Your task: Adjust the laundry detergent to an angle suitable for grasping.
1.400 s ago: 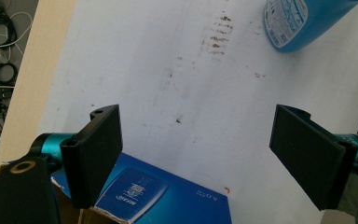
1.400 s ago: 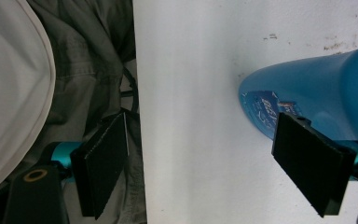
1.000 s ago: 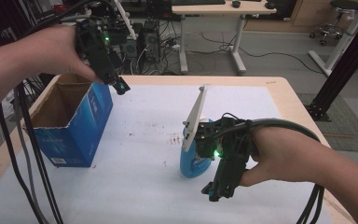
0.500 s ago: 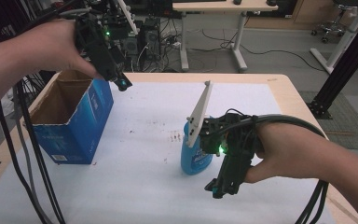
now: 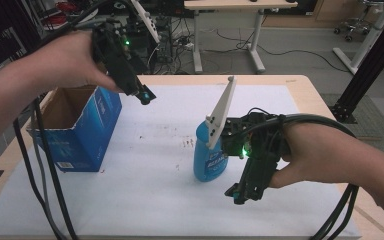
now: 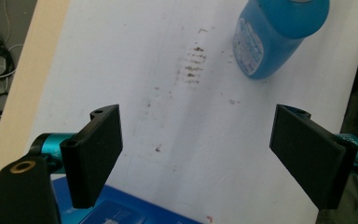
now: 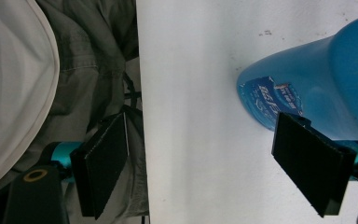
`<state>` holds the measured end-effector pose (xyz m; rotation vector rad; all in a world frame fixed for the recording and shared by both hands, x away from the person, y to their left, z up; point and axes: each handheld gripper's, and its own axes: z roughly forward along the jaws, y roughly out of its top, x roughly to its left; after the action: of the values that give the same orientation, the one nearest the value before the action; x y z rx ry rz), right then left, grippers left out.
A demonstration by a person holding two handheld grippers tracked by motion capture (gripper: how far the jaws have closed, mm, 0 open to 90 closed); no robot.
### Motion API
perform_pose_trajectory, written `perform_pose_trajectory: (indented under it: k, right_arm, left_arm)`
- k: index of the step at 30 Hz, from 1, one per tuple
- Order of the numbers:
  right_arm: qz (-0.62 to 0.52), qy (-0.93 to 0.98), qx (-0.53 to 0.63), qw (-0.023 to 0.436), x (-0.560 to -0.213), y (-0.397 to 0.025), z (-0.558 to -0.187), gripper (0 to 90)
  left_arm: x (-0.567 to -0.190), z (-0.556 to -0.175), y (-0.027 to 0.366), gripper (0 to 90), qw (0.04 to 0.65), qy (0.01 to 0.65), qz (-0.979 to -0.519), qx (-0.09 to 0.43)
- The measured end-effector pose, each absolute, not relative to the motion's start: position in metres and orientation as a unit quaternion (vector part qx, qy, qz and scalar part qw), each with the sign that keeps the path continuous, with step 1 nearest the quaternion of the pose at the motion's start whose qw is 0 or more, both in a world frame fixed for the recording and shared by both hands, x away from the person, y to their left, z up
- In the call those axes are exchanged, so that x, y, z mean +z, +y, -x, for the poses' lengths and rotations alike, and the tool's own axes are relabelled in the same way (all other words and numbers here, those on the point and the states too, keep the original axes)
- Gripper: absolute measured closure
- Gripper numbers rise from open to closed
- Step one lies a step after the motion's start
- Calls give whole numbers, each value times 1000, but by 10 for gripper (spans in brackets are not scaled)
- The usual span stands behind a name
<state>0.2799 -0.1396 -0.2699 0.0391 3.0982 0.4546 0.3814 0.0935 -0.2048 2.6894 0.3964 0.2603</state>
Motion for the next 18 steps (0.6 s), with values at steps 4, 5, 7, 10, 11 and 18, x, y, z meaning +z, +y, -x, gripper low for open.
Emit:
perform_pose_trajectory:
  k: [4,5,7,10,11,18]
  right_arm:
    - [-12,989,150,5,-268,-141,-279,180]
    - [-12,989,150,5,-268,-141,-279,180]
    - [-11,989,149,4,-267,-141,-279,180]
    - [-11,988,151,4,-266,-142,-279,180]
    - [-11,988,151,4,-266,-142,-279,180]
    - [-10,988,153,4,-265,-144,-279,180]
  left_arm:
    - [-214,-375,85,171,227,140,-960,84]
    - [-216,-373,83,171,231,138,-960,81]
    - [-222,-370,78,172,244,139,-957,76]
    - [-231,-366,70,171,249,132,-957,72]
    - [-231,-366,70,171,249,132,-957,72]
    - [-249,-360,57,171,271,134,-951,63]
